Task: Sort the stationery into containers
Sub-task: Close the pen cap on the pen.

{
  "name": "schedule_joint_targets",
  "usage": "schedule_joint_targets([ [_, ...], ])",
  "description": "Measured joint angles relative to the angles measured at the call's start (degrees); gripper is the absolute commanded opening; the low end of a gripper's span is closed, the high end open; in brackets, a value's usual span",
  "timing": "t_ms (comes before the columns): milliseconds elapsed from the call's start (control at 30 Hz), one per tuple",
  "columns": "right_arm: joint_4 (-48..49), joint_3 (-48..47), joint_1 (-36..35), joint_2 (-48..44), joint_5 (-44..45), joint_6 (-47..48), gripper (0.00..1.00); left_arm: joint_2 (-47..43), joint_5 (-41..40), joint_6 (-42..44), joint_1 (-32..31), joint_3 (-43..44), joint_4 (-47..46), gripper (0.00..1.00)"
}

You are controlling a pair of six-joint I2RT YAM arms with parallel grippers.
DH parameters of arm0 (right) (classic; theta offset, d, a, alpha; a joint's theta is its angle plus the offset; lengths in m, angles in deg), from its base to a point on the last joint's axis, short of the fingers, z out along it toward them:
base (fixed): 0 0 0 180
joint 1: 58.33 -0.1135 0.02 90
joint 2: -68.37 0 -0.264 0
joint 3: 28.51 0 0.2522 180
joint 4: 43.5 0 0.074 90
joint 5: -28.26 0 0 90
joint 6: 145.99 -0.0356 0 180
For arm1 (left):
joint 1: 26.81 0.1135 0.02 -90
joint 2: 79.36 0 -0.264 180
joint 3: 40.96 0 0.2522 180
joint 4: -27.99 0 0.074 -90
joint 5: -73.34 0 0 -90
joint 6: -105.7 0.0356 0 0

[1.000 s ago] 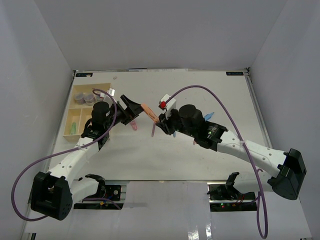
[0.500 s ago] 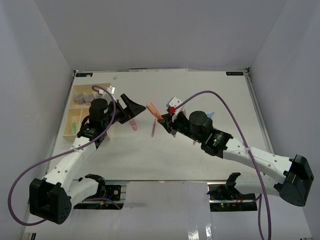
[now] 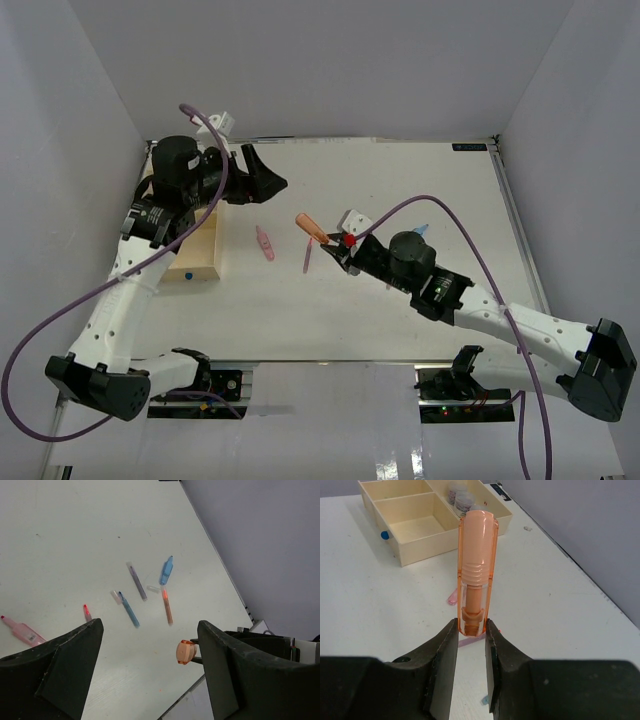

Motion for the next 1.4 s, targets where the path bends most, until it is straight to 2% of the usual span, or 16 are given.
schedule_joint_targets([
  [100, 0.6, 0.1, 0.0, -0.2, -0.6, 2.2, 0.08, 3.5, 5.8, 1.8, 0.0, 4.7, 4.4, 0.77],
  [233, 1.4, 0.1, 0.0, -0.2, -1.0, 4.5, 0.08, 7.3, 12.8, 2.3, 0.0, 5.8, 8.7, 0.72],
  [500, 2.2, 0.0, 0.0, 2.3, -1.9, 6.5, 0.08, 8.2, 18.2, 2.2, 0.0, 5.8, 11.9, 0.66],
  [933, 2.3, -1.9, 0.0, 4.5, -2.1, 7.3, 0.08, 7.6, 17.7, 2.9, 0.0, 3.5, 12.3, 0.61],
  [1133, 2.3, -2.4, 0.0, 5.0, -2.1, 7.4, 0.08, 7.7, 17.5, 3.3, 0.0, 3.2, 12.6, 0.51],
  [1400, 2.3, -3.0, 0.0, 5.8, -2.1, 7.4, 0.08, 7.7, 17.5, 3.3, -0.4, 2.5, 11.7, 0.50],
])
